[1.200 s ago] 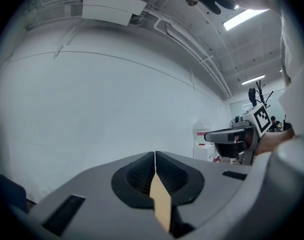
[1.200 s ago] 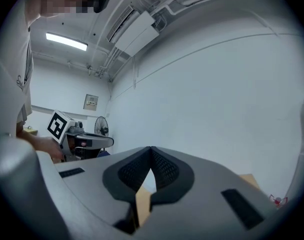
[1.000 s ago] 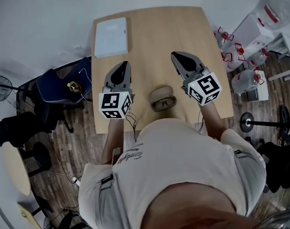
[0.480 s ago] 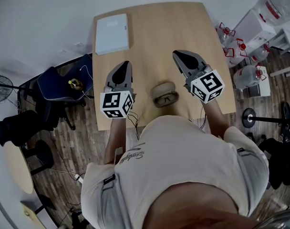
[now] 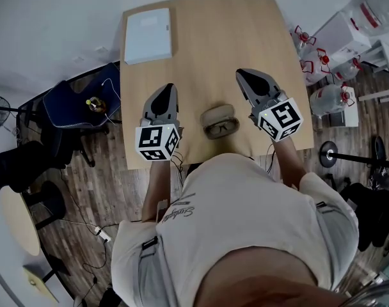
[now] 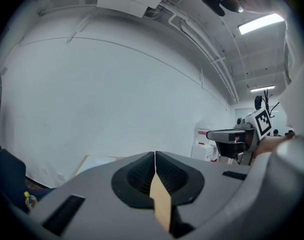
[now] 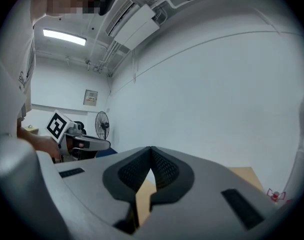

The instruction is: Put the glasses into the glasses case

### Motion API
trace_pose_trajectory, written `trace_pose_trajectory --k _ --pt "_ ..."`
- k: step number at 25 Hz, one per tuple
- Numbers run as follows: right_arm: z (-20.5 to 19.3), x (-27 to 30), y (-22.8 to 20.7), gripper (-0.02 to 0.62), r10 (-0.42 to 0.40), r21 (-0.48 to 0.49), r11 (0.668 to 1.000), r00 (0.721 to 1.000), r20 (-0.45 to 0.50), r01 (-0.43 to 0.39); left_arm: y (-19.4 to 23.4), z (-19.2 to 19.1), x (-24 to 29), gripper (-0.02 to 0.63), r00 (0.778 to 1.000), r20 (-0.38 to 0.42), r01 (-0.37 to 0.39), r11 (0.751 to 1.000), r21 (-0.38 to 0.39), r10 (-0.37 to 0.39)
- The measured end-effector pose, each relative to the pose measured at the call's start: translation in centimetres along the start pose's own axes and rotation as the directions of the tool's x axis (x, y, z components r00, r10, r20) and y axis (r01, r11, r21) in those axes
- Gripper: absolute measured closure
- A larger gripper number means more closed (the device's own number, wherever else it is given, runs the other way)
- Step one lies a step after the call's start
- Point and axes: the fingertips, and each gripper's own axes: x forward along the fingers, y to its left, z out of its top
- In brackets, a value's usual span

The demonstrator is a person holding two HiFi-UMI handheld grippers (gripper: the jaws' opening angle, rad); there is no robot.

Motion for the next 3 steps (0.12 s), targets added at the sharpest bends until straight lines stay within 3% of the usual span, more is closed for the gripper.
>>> trace_pose_trajectory --k 3 --pt "0.38 0.67 0.17 0.6 0.011 0.026 1.0 0.999 0.039 -0.012 0.65 0.01 0.35 0.589 1.0 0.001 0.007 1.0 0.002 -0.007"
